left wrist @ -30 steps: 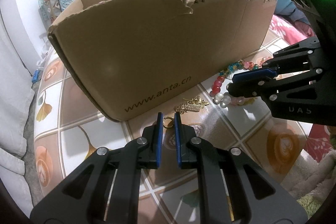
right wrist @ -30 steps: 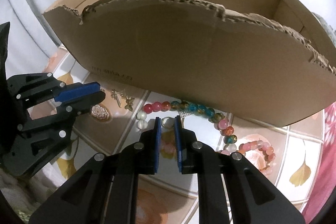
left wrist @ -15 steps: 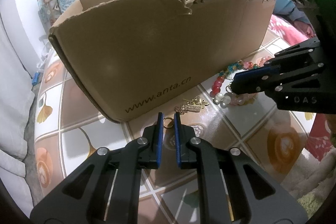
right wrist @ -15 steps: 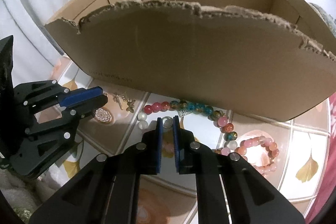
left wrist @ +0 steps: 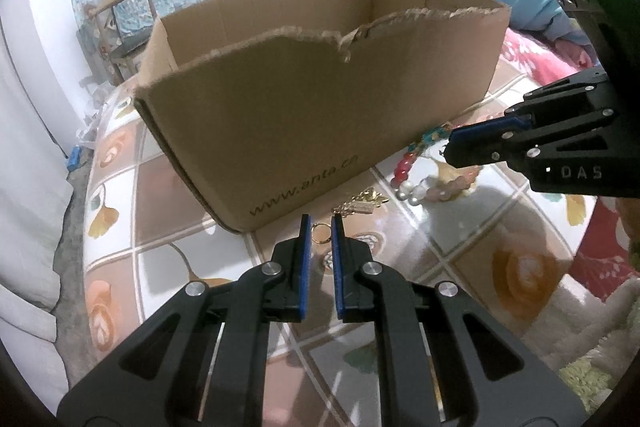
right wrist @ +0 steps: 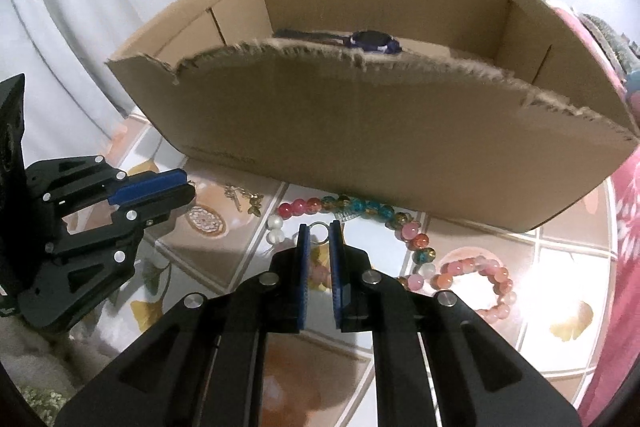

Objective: Organize jewelry
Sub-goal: 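Lift the gold ring with the right gripper and drop it into the box, then withdraw the right gripper from the box toward the remaining jewelry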

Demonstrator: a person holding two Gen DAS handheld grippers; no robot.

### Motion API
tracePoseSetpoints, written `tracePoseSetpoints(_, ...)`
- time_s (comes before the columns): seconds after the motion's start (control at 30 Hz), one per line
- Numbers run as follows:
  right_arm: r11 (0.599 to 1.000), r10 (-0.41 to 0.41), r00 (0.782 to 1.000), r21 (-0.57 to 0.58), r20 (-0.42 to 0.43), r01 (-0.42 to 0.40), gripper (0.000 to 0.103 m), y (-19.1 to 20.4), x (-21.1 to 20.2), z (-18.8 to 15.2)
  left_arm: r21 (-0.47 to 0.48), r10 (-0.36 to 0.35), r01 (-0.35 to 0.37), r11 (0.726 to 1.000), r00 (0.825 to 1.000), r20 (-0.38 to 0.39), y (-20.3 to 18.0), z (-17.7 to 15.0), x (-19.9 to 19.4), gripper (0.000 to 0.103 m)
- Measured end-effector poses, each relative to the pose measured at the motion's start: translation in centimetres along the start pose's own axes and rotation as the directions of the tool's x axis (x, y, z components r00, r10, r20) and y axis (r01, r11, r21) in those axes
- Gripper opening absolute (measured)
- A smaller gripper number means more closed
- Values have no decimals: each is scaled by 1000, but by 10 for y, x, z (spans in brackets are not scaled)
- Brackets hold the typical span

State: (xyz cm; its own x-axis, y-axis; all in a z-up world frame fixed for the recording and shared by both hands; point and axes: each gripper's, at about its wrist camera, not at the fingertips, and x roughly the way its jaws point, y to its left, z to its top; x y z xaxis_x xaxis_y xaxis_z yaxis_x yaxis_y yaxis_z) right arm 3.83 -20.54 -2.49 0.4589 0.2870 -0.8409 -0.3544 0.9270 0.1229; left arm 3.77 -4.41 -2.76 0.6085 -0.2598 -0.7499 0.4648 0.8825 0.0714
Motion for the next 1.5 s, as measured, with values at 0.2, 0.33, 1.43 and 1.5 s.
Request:
tracePoseSetpoints(0.2,998,52,996,-29,79,-49,10,8,-46,9,38,-5,2,999,996,87,-7,18,-43,9)
tracePoseSetpoints(0.33,993,107,979,-65,171,-97,10,0,-91,31,71,-15,1,997,980,196,-8,46,-81,9)
tracePoseSetpoints(1.43,988,153,900,52,-408,-144,17,-62,102,164,134,-34,93,987,921,-388,69,173,108,10)
tracePoseSetpoints(1.5,989,149,908,52,-393,-140,22,-62,96,163,123,-38,91,988,924,-380,72,175,106,12)
